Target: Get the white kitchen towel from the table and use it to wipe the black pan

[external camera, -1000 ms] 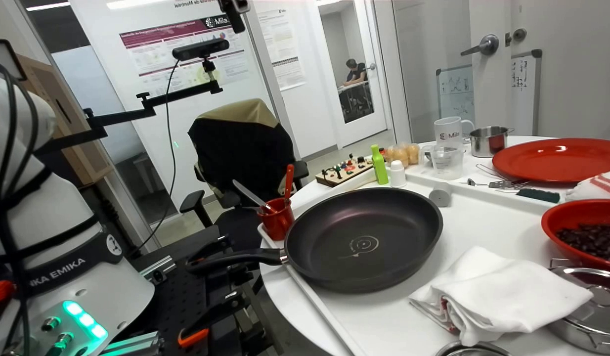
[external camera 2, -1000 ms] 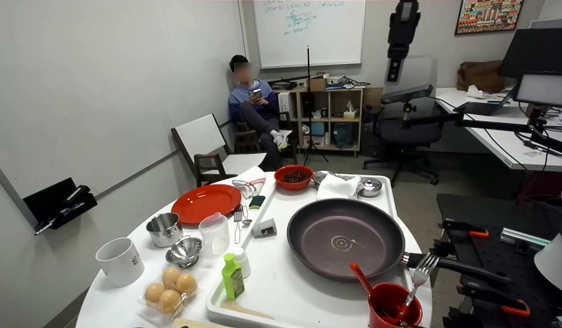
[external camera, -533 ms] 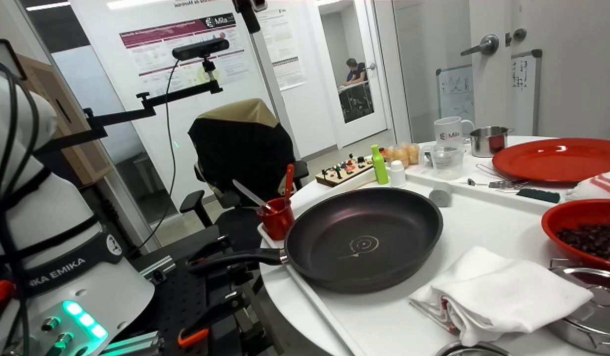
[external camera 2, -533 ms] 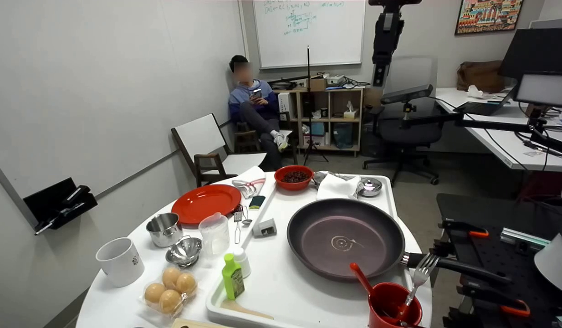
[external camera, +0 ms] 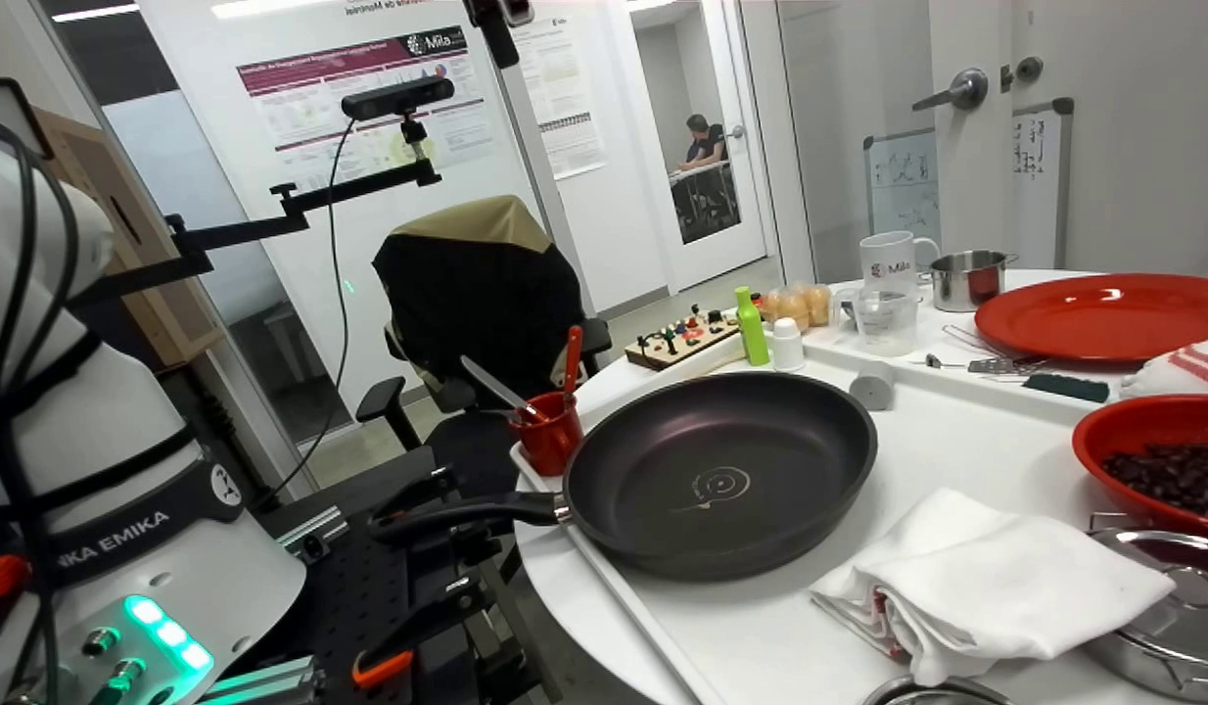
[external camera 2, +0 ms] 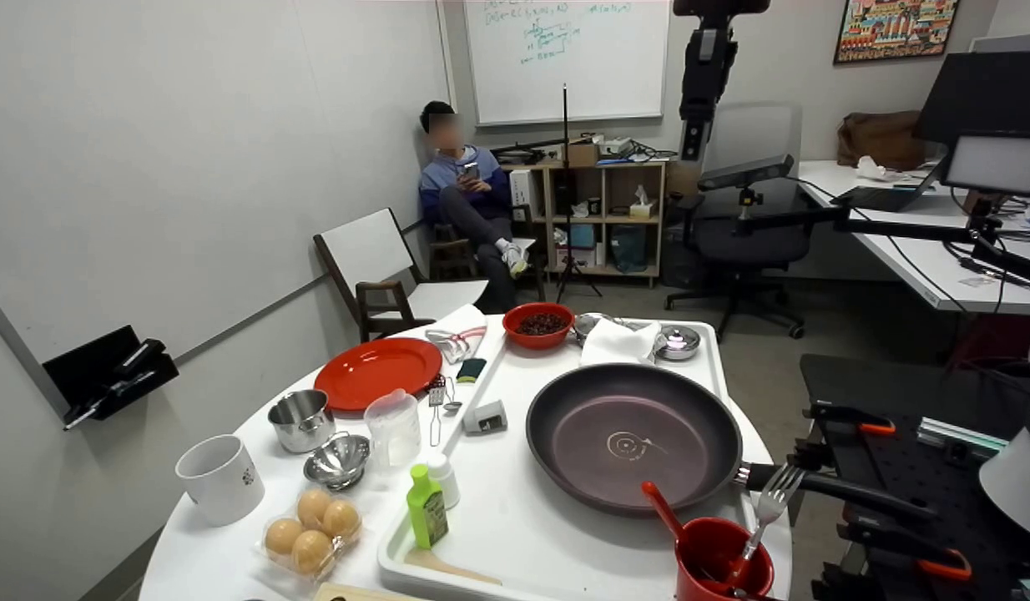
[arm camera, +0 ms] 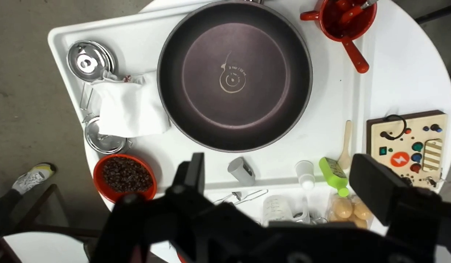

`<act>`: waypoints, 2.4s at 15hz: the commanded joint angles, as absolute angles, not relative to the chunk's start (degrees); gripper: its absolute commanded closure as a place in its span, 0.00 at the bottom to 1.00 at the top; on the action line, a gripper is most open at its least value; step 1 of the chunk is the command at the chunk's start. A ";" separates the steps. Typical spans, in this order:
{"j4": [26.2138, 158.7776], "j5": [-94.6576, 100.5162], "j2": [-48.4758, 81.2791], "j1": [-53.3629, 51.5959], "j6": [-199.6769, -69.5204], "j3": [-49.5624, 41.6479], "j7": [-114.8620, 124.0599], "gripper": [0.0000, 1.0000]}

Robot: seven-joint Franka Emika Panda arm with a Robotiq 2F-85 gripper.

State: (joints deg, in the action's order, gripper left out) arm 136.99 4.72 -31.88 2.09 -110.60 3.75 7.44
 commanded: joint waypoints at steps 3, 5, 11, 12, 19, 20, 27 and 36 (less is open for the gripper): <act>133.30 6.22 -24.92 4.52 -116.52 -1.94 2.88 0.00; 132.17 6.64 -21.66 5.85 -119.25 -4.04 1.30 0.00; 128.25 7.33 -11.67 9.37 -125.23 -6.16 5.34 0.00; 127.81 8.05 -10.83 9.73 -125.39 -5.80 7.19 0.00; 129.56 6.74 -11.74 9.22 -125.04 -6.54 5.24 0.00; 129.56 6.74 -11.74 9.22 -125.04 -6.54 5.23 0.00; 125.14 5.37 -4.00 10.82 -127.86 -11.00 -3.16 0.00; 114.64 3.63 13.59 14.81 -128.17 -13.80 -14.67 0.00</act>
State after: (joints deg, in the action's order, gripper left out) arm 119.43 3.55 7.17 13.96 -128.40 -14.02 -12.60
